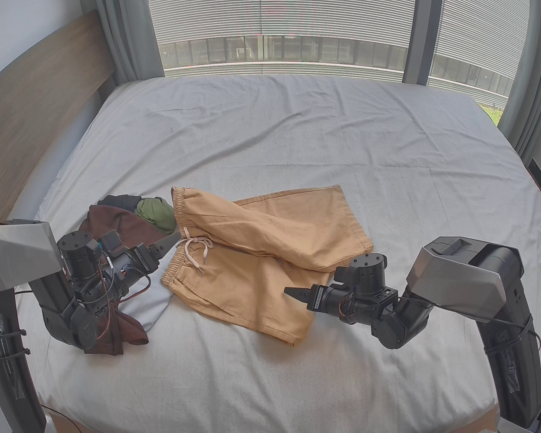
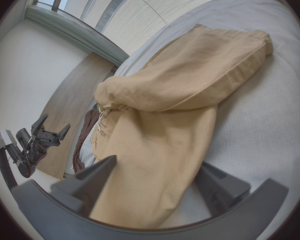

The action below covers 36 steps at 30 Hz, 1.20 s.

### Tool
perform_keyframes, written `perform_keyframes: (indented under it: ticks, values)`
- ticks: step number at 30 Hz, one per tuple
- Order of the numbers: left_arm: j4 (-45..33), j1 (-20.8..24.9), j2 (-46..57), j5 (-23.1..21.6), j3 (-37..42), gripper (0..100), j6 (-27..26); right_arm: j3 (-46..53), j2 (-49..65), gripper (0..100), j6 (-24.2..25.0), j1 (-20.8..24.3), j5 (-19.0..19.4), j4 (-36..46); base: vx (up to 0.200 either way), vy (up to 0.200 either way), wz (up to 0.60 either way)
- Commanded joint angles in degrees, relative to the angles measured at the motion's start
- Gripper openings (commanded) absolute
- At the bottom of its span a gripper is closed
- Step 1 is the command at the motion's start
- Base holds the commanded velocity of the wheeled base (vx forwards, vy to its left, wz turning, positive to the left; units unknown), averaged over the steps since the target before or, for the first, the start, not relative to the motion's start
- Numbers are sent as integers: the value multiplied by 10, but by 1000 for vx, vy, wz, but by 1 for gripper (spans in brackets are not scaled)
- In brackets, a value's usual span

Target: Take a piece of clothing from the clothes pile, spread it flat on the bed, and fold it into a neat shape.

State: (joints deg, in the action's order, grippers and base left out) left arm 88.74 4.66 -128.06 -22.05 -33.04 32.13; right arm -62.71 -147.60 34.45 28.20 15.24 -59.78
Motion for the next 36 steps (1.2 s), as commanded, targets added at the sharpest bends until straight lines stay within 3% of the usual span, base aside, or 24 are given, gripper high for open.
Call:
perform_keyframes:
  ticks: [1,6,24,36]
  values:
    - [0,0,1,0,0,100,0,-5,-8,0,6,5,-1,-3,0,0,0]
    - [0,-1,0,0,0,100,1,0,4,0,30,6,0,-5,0,0,0]
    - [0,-4,1,-3,-1,100,2,123,123,0,31,3,4,-4,0,0,0]
    - [0,-4,1,-3,0,100,2,176,107,0,9,-15,-2,-6,0,0,0]
